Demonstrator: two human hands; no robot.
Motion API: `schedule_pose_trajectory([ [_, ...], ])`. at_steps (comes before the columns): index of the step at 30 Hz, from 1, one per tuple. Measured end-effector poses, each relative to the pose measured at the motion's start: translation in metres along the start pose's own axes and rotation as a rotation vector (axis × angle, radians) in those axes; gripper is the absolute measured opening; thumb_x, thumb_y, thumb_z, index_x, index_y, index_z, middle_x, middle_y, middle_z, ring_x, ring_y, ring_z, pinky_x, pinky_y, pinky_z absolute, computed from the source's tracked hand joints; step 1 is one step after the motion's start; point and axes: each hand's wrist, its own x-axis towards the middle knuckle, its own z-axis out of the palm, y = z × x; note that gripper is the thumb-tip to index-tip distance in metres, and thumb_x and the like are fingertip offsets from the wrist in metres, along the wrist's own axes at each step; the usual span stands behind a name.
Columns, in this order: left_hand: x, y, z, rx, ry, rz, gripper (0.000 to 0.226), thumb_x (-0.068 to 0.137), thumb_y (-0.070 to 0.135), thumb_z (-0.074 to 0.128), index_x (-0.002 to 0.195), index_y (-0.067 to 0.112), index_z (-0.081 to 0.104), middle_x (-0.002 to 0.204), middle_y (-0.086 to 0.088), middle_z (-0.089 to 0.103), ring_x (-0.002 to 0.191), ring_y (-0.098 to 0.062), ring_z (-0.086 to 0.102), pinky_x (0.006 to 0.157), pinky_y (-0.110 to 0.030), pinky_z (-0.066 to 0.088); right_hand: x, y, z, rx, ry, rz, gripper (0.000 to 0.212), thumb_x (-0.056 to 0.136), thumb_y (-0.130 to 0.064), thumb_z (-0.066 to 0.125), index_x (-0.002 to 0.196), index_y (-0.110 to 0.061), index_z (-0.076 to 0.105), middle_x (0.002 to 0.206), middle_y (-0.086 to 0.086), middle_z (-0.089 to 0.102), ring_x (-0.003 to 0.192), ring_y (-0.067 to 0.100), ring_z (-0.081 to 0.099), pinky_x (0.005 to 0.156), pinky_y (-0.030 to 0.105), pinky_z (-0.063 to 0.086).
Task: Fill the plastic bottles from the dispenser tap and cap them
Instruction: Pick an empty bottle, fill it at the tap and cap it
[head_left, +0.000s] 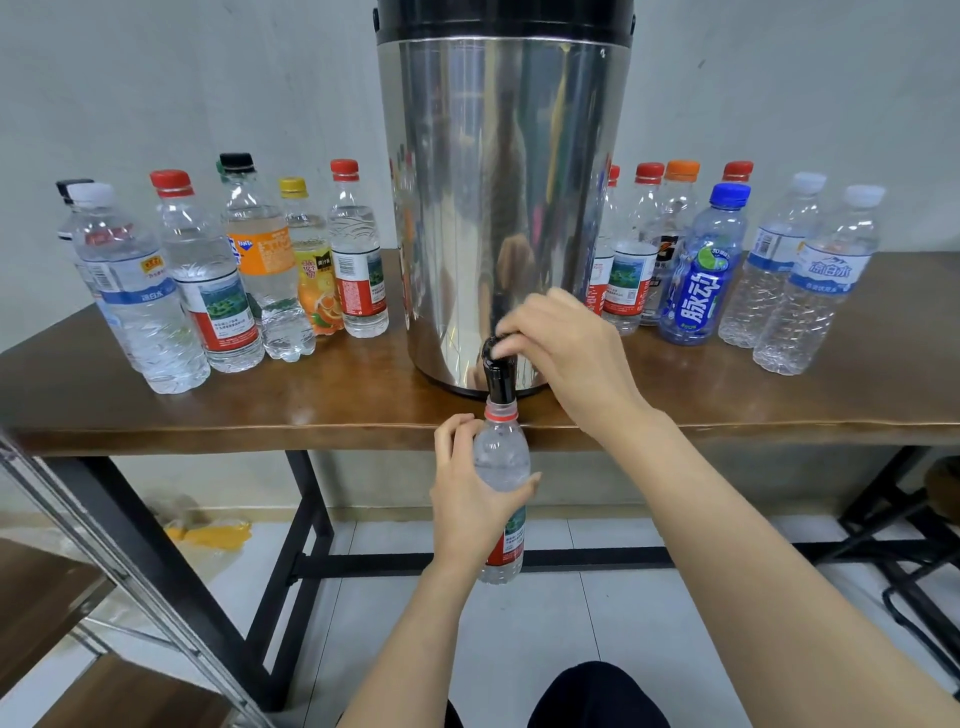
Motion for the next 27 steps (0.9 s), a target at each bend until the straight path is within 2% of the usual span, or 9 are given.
schedule_pose_trajectory([
  [2,0.000,0.000,0.000,-0.005,-0.011,-0.014,0.071,0.063,0.035,0.090,0.119,0.028,0.047,0.126,0.018,0.033,0.109,0.025,0.037,0.068,0.001,0.036,0.021,-0.008,0.002,0.019,-0.119,0.148,0.024,0.094,-0.037,0.057,0.090,-0.017,0.071,0.085,-0.006,0.066,0.084,0.014,0.049,0.066,0.034,0.046],
  [4,0.000,-0.001,-0.001,-0.003,-0.017,-0.020,0.072,0.063,0.035,0.090,0.119,0.030,0.046,0.127,0.019,0.033,0.110,0.025,0.036,0.070,0.000,0.035,0.028,-0.008,0.007,0.113,-0.123,0.220,0.021,0.093,-0.037,0.060,0.090,-0.020,0.072,0.085,-0.012,0.065,0.085,0.013,0.049,0.069,0.036,0.046],
  [7,0.001,-0.002,-0.001,-0.005,-0.022,-0.027,0.073,0.062,0.036,0.090,0.120,0.029,0.047,0.128,0.019,0.033,0.110,0.025,0.037,0.073,-0.001,0.035,0.022,-0.003,0.011,0.135,-0.022,0.227,0.019,0.092,-0.038,0.061,0.087,-0.023,0.071,0.081,-0.018,0.060,0.082,0.011,0.051,0.064,0.034,0.045],
  [13,0.000,-0.001,-0.001,-0.004,-0.029,-0.031,0.071,0.063,0.035,0.090,0.120,0.029,0.047,0.129,0.017,0.034,0.106,0.027,0.037,0.070,0.002,0.033,0.022,-0.004,0.014,0.144,-0.009,0.246,0.018,0.092,-0.038,0.062,0.088,-0.023,0.071,0.083,-0.015,0.063,0.081,0.011,0.052,0.064,0.030,0.042],
  [20,0.000,-0.001,-0.001,-0.011,-0.030,-0.034,0.072,0.063,0.035,0.089,0.120,0.029,0.047,0.128,0.018,0.033,0.107,0.027,0.036,0.073,-0.003,0.034,0.019,-0.004,0.017,0.174,-0.003,0.248,0.025,0.092,-0.043,0.056,0.091,-0.022,0.070,0.087,-0.011,0.066,0.086,0.011,0.058,0.072,0.041,0.052],
  [23,0.000,-0.001,-0.002,-0.014,-0.032,-0.038,0.072,0.063,0.036,0.089,0.121,0.028,0.048,0.128,0.019,0.033,0.106,0.026,0.037,0.075,-0.006,0.035,0.017,-0.004,0.019,0.183,0.001,0.246,0.038,0.091,-0.050,0.045,0.094,-0.022,0.070,0.089,-0.011,0.066,0.087,0.011,0.059,0.073,0.042,0.053],
  [27,0.001,0.001,-0.002,-0.014,-0.019,-0.034,0.071,0.063,0.036,0.089,0.120,0.029,0.048,0.128,0.019,0.033,0.107,0.025,0.038,0.079,-0.015,0.041,0.019,-0.004,0.019,0.211,-0.012,0.265,0.039,0.089,-0.053,0.045,0.094,-0.024,0.070,0.089,-0.013,0.066,0.088,0.010,0.060,0.075,0.043,0.054],
])
